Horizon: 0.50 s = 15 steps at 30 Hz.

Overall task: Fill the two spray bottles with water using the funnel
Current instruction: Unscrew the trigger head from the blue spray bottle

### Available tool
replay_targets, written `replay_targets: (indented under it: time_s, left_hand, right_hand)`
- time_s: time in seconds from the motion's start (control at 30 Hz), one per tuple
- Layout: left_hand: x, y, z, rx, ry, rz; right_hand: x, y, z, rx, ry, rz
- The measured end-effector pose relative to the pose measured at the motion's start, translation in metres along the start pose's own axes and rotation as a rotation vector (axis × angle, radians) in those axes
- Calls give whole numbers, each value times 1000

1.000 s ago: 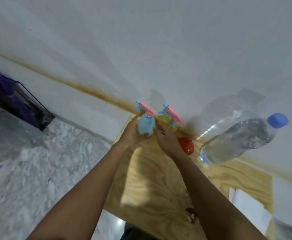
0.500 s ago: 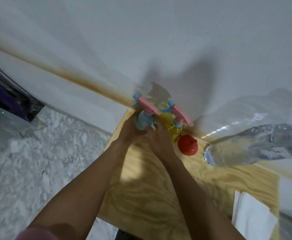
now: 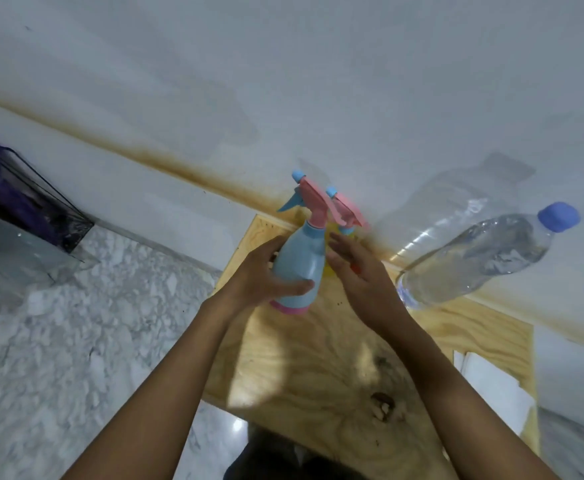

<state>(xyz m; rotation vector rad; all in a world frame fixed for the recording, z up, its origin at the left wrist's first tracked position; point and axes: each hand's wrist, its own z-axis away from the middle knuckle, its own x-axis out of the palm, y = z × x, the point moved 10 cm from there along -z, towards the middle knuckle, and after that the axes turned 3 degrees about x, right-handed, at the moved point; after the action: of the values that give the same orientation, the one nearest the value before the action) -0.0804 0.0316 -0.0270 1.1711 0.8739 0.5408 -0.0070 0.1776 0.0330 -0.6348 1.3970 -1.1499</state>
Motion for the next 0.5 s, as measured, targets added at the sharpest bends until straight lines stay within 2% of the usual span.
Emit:
replay_targets:
  time_s: [0.17, 0.4, 0.5]
  left_hand:
    - [23, 32, 31, 57, -65, 69]
    - [50, 71, 63, 182, -93, 104]
    - [59, 78, 72, 172, -110, 163]
  right_hand:
    - [-17, -21, 32, -66, 84, -87]
    - [-40, -37, 70, -102, 353, -197]
    - [-46, -43, 82, -113, 383, -258]
